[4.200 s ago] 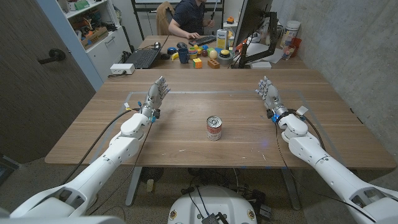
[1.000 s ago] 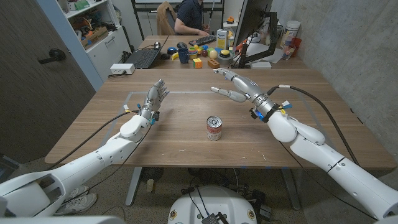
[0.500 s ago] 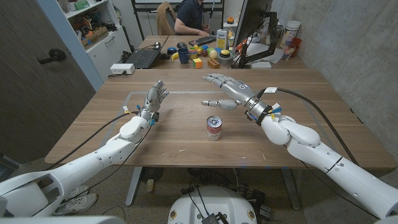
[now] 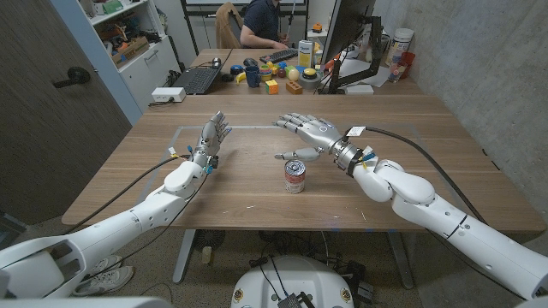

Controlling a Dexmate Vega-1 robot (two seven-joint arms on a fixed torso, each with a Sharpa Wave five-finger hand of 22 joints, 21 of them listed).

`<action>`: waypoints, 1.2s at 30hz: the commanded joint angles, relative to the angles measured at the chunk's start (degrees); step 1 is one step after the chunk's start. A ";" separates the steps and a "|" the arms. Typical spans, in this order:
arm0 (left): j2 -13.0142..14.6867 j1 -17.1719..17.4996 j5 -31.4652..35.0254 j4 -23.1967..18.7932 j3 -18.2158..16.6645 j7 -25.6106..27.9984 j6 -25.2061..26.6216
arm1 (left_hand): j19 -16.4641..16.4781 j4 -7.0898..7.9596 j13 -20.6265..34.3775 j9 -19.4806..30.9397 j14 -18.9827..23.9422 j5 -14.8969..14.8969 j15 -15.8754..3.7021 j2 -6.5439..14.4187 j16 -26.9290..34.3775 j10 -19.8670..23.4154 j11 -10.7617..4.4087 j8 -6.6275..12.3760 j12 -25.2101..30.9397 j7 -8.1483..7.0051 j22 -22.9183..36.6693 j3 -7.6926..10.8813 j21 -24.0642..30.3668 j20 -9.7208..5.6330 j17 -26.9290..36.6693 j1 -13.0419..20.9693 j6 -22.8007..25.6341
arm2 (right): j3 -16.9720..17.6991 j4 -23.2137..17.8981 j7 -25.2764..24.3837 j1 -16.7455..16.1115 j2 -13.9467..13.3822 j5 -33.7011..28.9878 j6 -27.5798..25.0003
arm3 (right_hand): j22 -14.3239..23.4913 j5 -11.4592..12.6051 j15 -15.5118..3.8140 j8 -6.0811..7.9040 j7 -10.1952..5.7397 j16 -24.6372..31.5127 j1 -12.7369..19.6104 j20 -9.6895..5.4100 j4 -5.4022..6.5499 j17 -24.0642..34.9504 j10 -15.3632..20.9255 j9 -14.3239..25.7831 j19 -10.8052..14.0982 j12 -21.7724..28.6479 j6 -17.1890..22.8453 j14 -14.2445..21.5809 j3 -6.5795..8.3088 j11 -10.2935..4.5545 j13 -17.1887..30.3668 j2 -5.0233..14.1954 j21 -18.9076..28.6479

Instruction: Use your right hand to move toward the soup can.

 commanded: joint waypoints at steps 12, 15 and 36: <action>0.20 -0.98 -1.22 0.36 1.33 0.20 0.29 | 0.56 0.09 0.32 0.32 -0.45 0.37 0.05 3.02 0.39 -0.22 0.15 0.22 0.27 0.03 0.20 -0.48 0.03 -0.15 0.32 -0.68 -0.29 | -3.23 2.22 6.96 1.51 -0.56 5.34 1.59 | -0.03 0.64 -0.55 -0.05 -0.61 -0.04 1.22 -0.02 -0.51 0.25 -0.87 0.20 1.23 -0.12 -0.85 0.60 -0.38 -0.50 0.23 0.14 -0.72; 0.20 -1.07 -1.23 0.42 1.43 0.19 0.30 | 0.57 0.09 0.32 0.32 -0.46 0.38 0.04 3.04 0.38 -0.20 0.15 0.22 0.28 0.06 0.20 -0.49 0.03 -0.16 0.32 -0.69 -0.29 | -3.51 2.67 7.43 1.97 -0.49 6.65 3.06 | 0.00 0.71 -0.58 0.00 -0.53 0.07 1.36 -0.06 -0.55 0.25 -0.60 0.21 1.56 0.02 -0.84 0.98 -0.45 -0.33 0.23 0.23 -0.75; 0.26 -1.03 -1.43 0.65 1.65 0.20 -0.43 | 0.60 0.07 0.32 0.32 -0.43 0.47 0.00 2.99 0.39 -0.20 0.23 0.23 0.28 -0.06 0.20 -0.67 0.01 -0.16 0.31 -0.78 -0.27 | -5.04 4.37 8.94 3.19 -0.08 6.17 6.29 | 0.15 1.73 -1.13 1.02 -0.70 0.49 3.31 -0.23 -1.03 0.20 1.05 0.27 7.46 0.55 1.62 3.22 -0.92 -0.13 0.23 1.38 -0.11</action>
